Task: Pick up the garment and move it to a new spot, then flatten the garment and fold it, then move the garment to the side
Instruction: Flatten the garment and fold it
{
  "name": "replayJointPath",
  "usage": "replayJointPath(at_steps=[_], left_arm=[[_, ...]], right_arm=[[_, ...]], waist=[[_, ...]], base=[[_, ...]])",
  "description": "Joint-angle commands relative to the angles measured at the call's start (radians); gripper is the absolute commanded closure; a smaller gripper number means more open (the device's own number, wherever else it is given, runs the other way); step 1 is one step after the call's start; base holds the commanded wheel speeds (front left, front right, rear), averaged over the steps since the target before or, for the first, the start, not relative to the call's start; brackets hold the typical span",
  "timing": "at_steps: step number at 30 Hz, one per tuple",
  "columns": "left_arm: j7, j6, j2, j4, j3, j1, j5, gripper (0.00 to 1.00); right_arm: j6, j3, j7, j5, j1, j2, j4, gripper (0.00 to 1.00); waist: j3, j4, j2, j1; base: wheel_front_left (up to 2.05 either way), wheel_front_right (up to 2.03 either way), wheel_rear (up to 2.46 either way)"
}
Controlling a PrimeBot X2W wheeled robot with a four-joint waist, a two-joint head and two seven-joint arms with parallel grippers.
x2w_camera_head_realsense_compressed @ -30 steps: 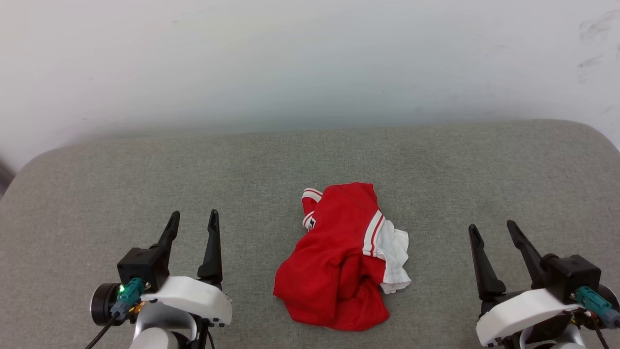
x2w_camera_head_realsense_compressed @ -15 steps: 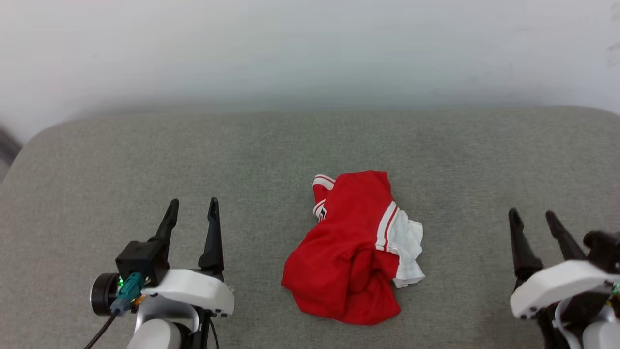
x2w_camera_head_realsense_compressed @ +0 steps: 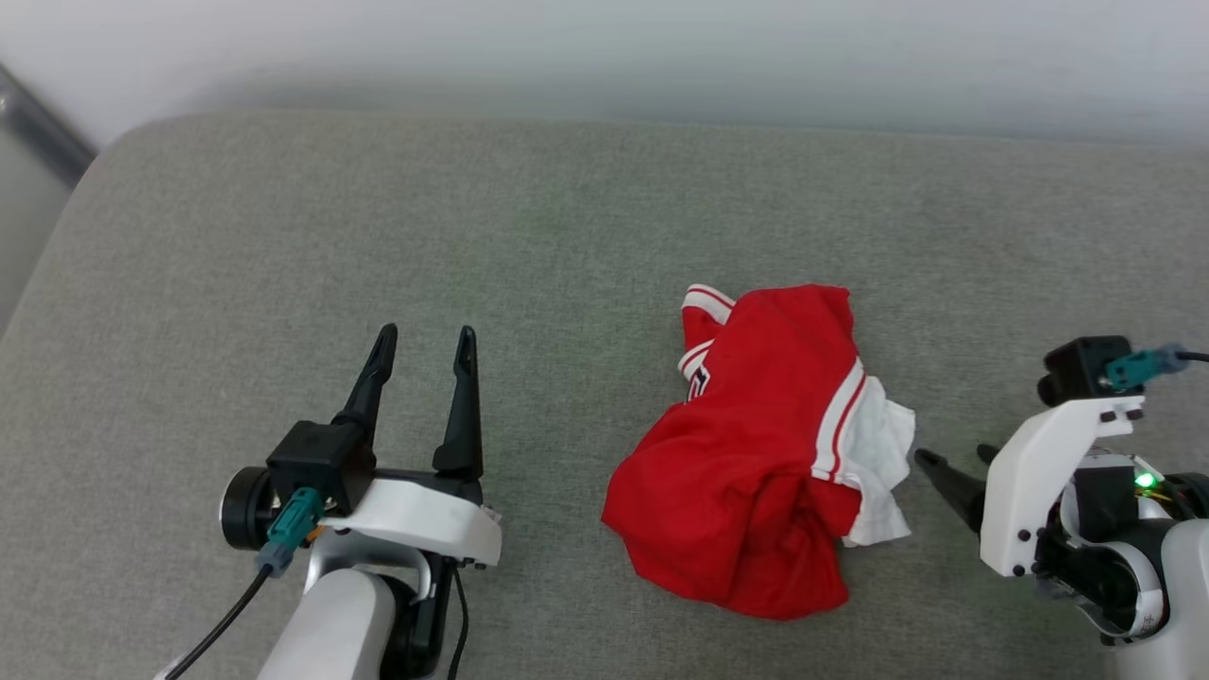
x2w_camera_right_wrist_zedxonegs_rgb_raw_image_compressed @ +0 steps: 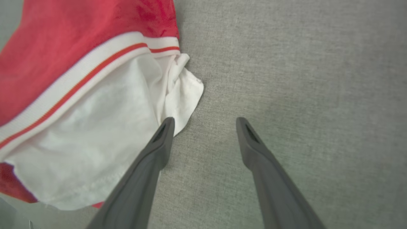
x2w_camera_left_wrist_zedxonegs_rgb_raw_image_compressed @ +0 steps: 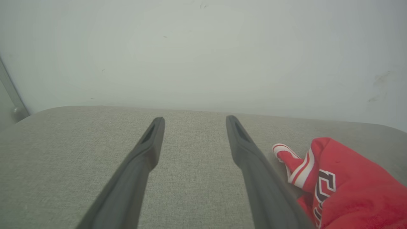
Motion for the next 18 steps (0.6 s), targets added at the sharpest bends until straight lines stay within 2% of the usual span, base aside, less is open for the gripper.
replayJointPath(at_steps=[1, 6, 12, 14, 15, 18], left_arm=[[-0.009, -0.005, -0.009, 0.005, -0.004, -0.020, 0.001, 0.00], [-0.020, -0.013, -0.023, 0.023, -0.008, -0.046, 0.003, 0.00], [-0.027, -0.022, -0.032, 0.040, -0.008, -0.066, 0.007, 0.00], [-0.028, -0.024, -0.034, 0.047, -0.008, -0.067, 0.008, 0.00], [-0.029, -0.024, -0.034, 0.050, -0.006, -0.066, 0.008, 0.00], [-0.031, -0.023, -0.032, 0.060, -0.002, -0.059, 0.008, 0.00]], right_arm=[[0.000, 0.015, 0.038, 0.001, -0.017, -0.010, -0.003, 0.00], [0.000, 0.067, 0.086, 0.030, -0.038, -0.018, 0.029, 0.00], [0.000, 0.109, 0.096, 0.041, -0.040, -0.009, 0.143, 0.00], [0.000, 0.126, 0.108, 0.053, -0.039, -0.012, 0.177, 0.73], [0.000, 0.131, 0.105, 0.060, -0.043, -0.012, 0.186, 1.00], [0.000, 0.144, 0.062, 0.063, -0.077, -0.033, 0.167, 1.00]], waist=[[0.028, 0.026, 0.0000, -0.0001], [0.060, 0.048, 0.0000, -0.0001], [0.076, 0.055, 0.0000, -0.0001], [0.077, 0.053, 0.0000, -0.0001], [0.075, 0.052, 0.0000, -0.0001], [0.063, 0.041, 0.0000, -0.0001]], base=[[0.00, 0.00, 0.00], [0.00, 0.00, 0.00], [0.00, 0.00, 0.00], [0.00, 0.00, 0.00], [0.00, 0.00, 0.00], [0.00, 0.00, 0.00]])
